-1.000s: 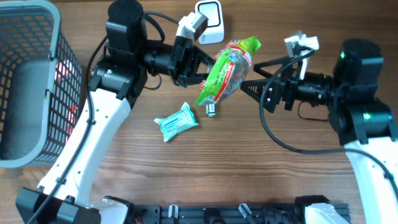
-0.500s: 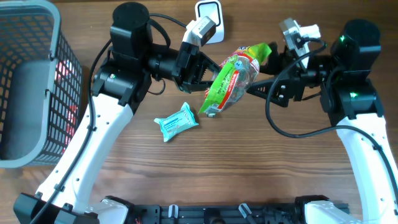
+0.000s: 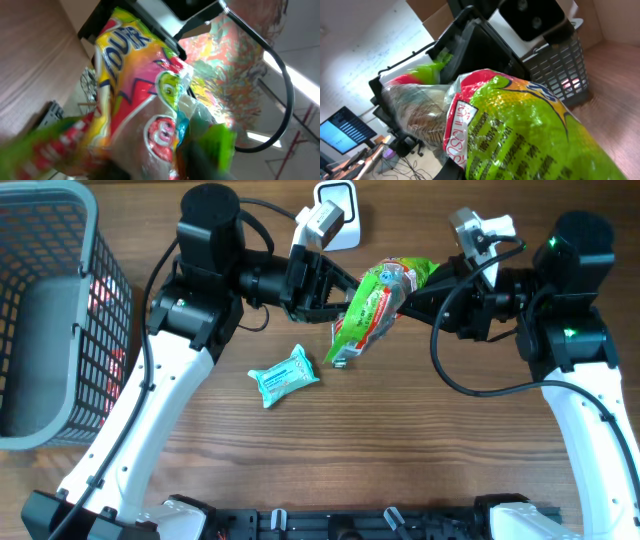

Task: Scan the item barcode
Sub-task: 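Grasp the Haribo bag with the right gripper and release with left, then lower the Haribo bag onto the table right of the box with right gripper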

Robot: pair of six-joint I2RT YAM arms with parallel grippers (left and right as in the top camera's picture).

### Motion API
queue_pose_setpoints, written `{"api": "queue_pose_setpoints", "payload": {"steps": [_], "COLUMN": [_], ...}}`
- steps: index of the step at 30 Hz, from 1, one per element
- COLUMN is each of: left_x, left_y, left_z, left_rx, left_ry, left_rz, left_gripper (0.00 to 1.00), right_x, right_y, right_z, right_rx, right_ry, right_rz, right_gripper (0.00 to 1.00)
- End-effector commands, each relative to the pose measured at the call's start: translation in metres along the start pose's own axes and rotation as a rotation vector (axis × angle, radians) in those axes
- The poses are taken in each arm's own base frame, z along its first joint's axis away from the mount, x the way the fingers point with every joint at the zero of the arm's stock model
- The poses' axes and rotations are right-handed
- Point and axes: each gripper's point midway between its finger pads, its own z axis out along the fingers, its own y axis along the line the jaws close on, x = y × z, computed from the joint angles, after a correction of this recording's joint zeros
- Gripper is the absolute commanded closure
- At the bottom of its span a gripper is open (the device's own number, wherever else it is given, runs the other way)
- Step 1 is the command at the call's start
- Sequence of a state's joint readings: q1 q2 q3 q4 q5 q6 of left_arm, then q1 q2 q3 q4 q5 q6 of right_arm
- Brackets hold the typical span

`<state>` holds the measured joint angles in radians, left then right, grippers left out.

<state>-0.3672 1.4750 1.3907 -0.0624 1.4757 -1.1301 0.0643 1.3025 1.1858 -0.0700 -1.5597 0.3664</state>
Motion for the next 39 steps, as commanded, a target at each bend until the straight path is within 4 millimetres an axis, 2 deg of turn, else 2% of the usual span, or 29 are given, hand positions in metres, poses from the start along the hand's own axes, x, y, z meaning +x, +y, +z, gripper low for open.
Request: {"api": "queue_pose_setpoints", "payload": {"steps": [1, 5, 7, 9, 11, 12, 14, 16, 17, 23, 26, 30, 34, 35, 36, 37, 39], "left_x": [-0.021, -0.059, -0.081, -0.092, -0.087, -0.082, -0.068, -0.055, -0.051, -0.044, -0.041, -0.039, -0.039, -0.039, -0.038, -0.037, -0.038], "left_y": [0.003, 0.027, 0.057, 0.105, 0.137, 0.149, 0.169, 0.180, 0.183, 0.194, 0.201, 0.215, 0.216, 0.216, 0.216, 0.216, 0.213], "left_z": [0.002, -0.020, -0.046, -0.089, -0.119, -0.130, -0.150, -0.160, -0.163, -0.166, -0.166, -0.165, -0.165, -0.165, -0.165, -0.165, -0.165], "left_rx": [-0.064, -0.227, -0.403, -0.666, -0.853, -0.931, -1.080, -1.167, -1.190, -1.223, -1.232, -1.248, -1.249, -1.250, -1.258, -1.258, -1.255], "left_ry": [-0.125, -0.328, -0.468, -0.631, -0.713, -0.736, -0.734, -0.711, -0.708, -0.689, -0.672, -0.645, -0.642, -0.640, -0.623, -0.622, -0.629], "left_rz": [0.224, 0.365, 0.348, 0.212, 0.096, 0.051, 0.006, -0.026, -0.042, -0.078, -0.101, -0.135, -0.137, -0.135, -0.118, -0.121, -0.114], "left_gripper": [0.48, 0.37, 0.34, 0.32, 0.29, 0.29, 0.29, 0.28, 0.27, 0.24, 0.24, 0.24, 0.24, 0.24, 0.24, 0.23, 0.16], "right_x": [0.009, 0.023, 0.037, 0.061, 0.086, 0.104, 0.125, 0.142, 0.146, 0.159, 0.173, 0.198, 0.217, 0.223, 0.228, 0.232, 0.222], "right_y": [0.009, -0.022, -0.048, -0.088, -0.123, -0.143, -0.162, -0.169, -0.171, -0.175, -0.177, -0.190, -0.198, -0.199, -0.200, -0.201, -0.206], "right_z": [0.001, 0.001, -0.001, -0.011, -0.031, -0.051, -0.080, -0.098, -0.099, -0.099, -0.099, -0.094, -0.087, -0.087, -0.087, -0.089, -0.100], "right_rx": [-0.054, 0.057, 0.168, 0.381, 0.632, 0.808, 1.022, 1.142, 1.150, 1.158, 1.160, 1.125, 1.075, 1.071, 1.069, 1.078, 1.133], "right_ry": [0.021, -0.014, -0.032, -0.028, 0.009, 0.038, 0.086, 0.120, 0.126, 0.104, 0.135, 0.196, 0.234, 0.256, 0.275, 0.298, 0.299], "right_rz": [-0.016, 0.067, 0.120, 0.202, 0.283, 0.341, 0.400, 0.461, 0.485, 0.618, 0.678, 0.747, 0.824, 0.834, 0.841, 0.824, 0.776], "right_gripper": [0.96, 0.96, 0.96, 0.96, 0.96, 0.96, 0.96, 0.96, 0.96, 0.96, 0.96, 0.96, 0.96, 0.90, 0.64, 0.33, 0.28]}}
